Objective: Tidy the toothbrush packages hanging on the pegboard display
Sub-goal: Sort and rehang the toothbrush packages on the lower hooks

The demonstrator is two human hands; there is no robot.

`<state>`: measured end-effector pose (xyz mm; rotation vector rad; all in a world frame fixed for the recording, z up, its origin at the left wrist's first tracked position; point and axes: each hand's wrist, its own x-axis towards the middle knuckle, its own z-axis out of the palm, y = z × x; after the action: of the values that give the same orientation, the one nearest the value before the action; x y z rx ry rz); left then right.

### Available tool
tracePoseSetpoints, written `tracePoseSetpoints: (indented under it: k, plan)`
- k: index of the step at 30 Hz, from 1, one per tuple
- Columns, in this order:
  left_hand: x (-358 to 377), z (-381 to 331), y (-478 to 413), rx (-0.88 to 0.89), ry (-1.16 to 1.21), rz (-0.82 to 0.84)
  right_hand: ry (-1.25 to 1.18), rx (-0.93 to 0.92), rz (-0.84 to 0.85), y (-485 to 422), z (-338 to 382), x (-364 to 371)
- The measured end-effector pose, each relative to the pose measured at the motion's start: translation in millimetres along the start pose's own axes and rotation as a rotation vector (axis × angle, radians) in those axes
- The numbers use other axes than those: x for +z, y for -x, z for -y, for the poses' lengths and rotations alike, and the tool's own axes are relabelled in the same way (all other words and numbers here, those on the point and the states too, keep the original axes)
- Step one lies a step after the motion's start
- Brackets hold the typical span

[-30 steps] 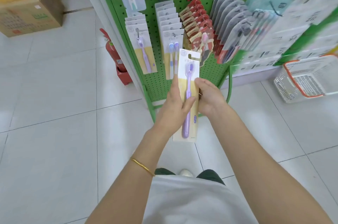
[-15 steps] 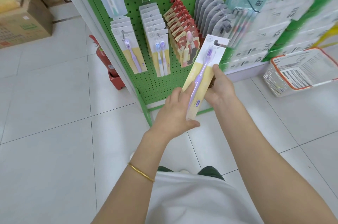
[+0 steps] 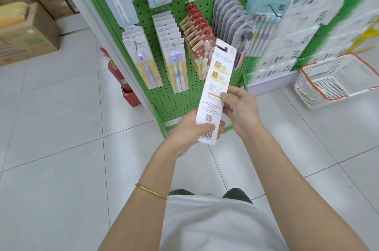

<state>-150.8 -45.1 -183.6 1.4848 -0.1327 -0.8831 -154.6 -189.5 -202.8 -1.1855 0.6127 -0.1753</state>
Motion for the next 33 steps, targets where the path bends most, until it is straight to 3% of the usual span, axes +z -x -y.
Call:
tracePoseSetpoints:
  k: [7,17,22,25,28,33]
  plan:
    - [-10,-7,-7,-0.082,0.149,-0.138,0.138,-0.037,0.234,9,3,7]
    - [-45,-48,-20,0.224,0.237,-0.481,0.151,0.012,0.474,16,-9,12]
    - [-53,-49,-17,0.227,0.295,-0.460,0.080,0.099,0.549,11,-15,27]
    - [-65,-52,-15,0.263,0.353,-0.419,-0.084,0.279,0.692,4,-20,44]
    - [-82,-58,-13,0.259,0.336,-0.374,-0.155,0.318,0.799,0,-27,67]
    - [-120,-70,-15,0.238,0.177,-0.393,-0.125,0.307,0.732,-9,-25,101]
